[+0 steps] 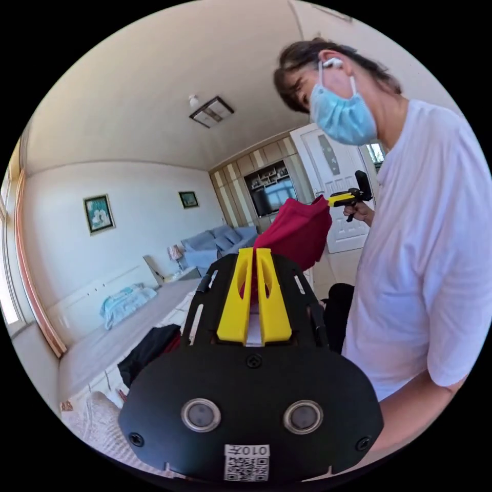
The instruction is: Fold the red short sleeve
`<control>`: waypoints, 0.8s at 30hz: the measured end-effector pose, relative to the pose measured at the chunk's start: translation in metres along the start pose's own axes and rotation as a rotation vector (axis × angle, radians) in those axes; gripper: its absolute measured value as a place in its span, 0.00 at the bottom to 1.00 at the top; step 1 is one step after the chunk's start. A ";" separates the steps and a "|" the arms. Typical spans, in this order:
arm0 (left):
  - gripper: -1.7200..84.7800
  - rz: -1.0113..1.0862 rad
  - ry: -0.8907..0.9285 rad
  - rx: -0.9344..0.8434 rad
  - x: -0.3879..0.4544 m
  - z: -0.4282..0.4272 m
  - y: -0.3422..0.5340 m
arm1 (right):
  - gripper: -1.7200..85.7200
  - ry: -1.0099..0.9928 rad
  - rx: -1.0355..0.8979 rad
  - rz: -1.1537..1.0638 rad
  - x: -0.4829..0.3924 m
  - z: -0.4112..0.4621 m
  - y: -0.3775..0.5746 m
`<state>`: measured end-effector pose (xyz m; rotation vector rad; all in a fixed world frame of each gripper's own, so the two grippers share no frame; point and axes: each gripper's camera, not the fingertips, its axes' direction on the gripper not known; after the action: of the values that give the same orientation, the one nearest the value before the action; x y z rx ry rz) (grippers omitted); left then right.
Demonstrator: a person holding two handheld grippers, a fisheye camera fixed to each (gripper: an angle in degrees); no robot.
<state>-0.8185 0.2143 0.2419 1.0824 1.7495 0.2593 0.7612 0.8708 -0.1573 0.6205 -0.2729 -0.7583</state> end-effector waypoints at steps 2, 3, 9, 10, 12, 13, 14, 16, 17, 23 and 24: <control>0.02 0.088 -0.037 0.076 0.009 -0.027 -0.021 | 0.06 0.054 0.079 -0.054 0.000 -0.023 -0.013; 0.02 0.120 -0.061 0.099 0.011 -0.038 -0.032 | 0.06 0.092 0.114 -0.084 0.000 -0.031 -0.021; 0.02 -0.092 0.023 -0.027 -0.058 0.018 -0.033 | 0.06 0.048 0.007 -0.025 0.040 0.047 -0.032; 0.02 -0.154 0.055 -0.042 -0.072 0.032 -0.027 | 0.06 -0.003 -0.049 0.016 0.059 0.083 -0.028; 0.02 -0.335 0.186 -0.081 -0.133 0.100 -0.001 | 0.05 -0.086 -0.174 0.094 0.097 0.148 -0.022; 0.02 -0.371 0.206 -0.100 -0.149 0.118 0.004 | 0.05 -0.142 -0.258 0.161 0.130 0.193 -0.020; 0.02 -0.437 0.239 -0.163 -0.182 0.158 0.010 | 0.05 -0.163 -0.288 0.199 0.148 0.214 -0.020; 0.02 -0.518 0.262 -0.265 -0.230 0.216 0.004 | 0.05 -0.171 -0.352 0.340 0.217 0.272 -0.037; 0.02 -0.515 0.248 -0.295 -0.254 0.244 -0.013 | 0.05 -0.137 -0.362 0.354 0.230 0.277 -0.047; 0.02 -0.177 -0.062 -0.174 -0.279 0.223 -0.173 | 0.05 0.124 -0.126 0.233 0.282 0.212 -0.159; 0.02 -0.116 -0.054 -0.134 -0.275 0.211 -0.186 | 0.05 0.117 -0.090 0.224 0.284 0.199 -0.160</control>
<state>-0.7223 -0.1652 0.2074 0.8813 1.7145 0.2692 0.7834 0.4945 -0.0944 0.5366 -0.1961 -0.5141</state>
